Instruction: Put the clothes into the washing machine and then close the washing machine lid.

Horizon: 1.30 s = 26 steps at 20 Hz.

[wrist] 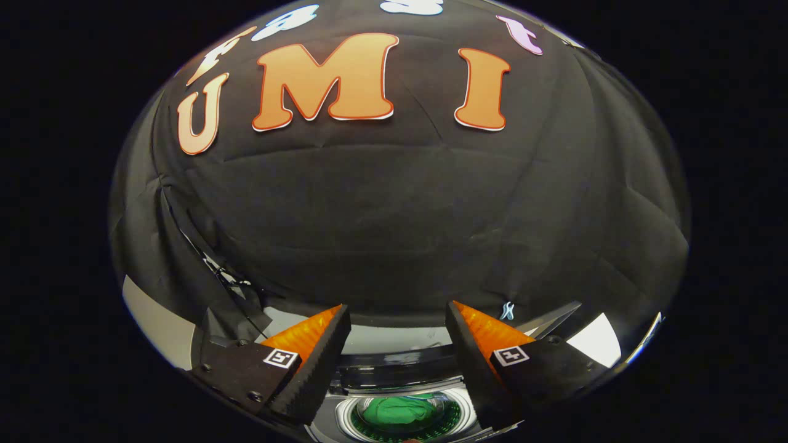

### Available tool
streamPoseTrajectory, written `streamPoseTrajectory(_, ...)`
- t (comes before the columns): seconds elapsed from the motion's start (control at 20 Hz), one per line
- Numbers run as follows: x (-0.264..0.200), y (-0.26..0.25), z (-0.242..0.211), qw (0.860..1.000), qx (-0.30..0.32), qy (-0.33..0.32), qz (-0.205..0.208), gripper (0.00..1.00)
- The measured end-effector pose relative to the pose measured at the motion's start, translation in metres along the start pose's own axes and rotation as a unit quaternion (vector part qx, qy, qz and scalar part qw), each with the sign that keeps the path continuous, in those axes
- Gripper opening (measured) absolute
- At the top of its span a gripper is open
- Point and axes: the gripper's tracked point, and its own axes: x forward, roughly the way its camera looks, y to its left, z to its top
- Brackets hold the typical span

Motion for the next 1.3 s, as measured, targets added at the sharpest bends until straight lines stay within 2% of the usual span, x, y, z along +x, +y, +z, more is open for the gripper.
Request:
streamPoseTrajectory(0.75, -0.036, -0.008, -0.020, 0.999, 0.000, -0.031, -0.010, 1.00)
streamPoseTrajectory(1.3, -0.077, -0.012, -0.056, 1.000, -0.004, -0.018, -0.016, 1.00)
